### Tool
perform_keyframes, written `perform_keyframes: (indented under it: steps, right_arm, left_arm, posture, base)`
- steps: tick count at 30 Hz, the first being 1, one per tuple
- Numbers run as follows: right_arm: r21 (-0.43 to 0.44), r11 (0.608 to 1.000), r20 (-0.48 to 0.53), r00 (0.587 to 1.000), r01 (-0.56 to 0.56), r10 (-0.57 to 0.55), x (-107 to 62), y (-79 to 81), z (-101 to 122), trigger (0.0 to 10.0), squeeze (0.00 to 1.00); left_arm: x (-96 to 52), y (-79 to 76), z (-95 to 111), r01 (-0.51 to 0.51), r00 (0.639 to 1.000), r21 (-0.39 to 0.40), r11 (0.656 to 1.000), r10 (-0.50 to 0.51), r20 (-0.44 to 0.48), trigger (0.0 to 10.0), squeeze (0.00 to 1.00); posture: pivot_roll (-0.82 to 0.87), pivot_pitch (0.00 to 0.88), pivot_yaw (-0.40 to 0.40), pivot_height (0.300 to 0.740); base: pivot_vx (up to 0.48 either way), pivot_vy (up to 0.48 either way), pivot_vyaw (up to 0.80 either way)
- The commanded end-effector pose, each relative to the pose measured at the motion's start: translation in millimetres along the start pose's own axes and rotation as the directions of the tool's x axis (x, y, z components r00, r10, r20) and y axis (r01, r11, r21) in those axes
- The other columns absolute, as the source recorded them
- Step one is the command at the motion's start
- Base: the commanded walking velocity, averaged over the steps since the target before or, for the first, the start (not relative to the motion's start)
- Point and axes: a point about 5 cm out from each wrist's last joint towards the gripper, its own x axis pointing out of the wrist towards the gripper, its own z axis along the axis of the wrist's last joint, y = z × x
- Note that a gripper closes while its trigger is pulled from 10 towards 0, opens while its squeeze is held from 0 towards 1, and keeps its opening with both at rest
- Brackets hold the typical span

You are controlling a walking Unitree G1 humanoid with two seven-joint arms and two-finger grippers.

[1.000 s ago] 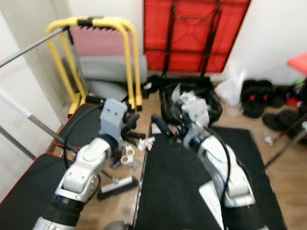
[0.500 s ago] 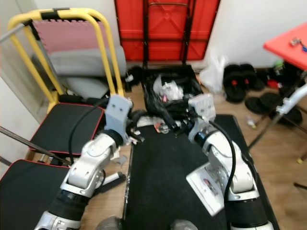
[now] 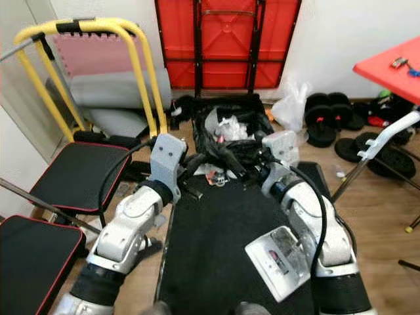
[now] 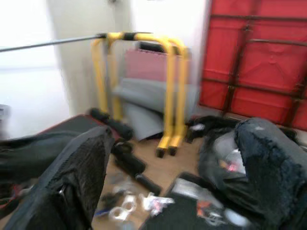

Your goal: Sweep floor

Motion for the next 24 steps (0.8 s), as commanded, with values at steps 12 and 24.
perform_keyframes:
  steps: [12, 24]
  right_arm:
    - [-0.001, 1.0, 0.001, 1.0, 0.004, -0.004, -0.4, -1.6, 0.7, 10.0, 0.0]
    - [-0.001, 1.0, -0.002, 1.0, 0.007, -0.007, -0.4, -2.3, 0.7, 10.0, 0.0]
  left_arm:
    - [0.4, 1.7, 0.7, 0.001, 1.0, 0.008, 1.0, -0.001, -0.002, 10.0, 0.0]
    - [0.5, 1.4, 0.4, 0.001, 1.0, 0.005, 1.0, -0.001, -0.001, 10.0, 0.0]
  posture:
    - [-0.16, 0.042, -0.136, 0.74]
    - [-0.17, 0.043, -0.136, 0.74]
  base:
    - [0.0, -0.319, 0.0]
    - [0.0, -0.319, 0.0]
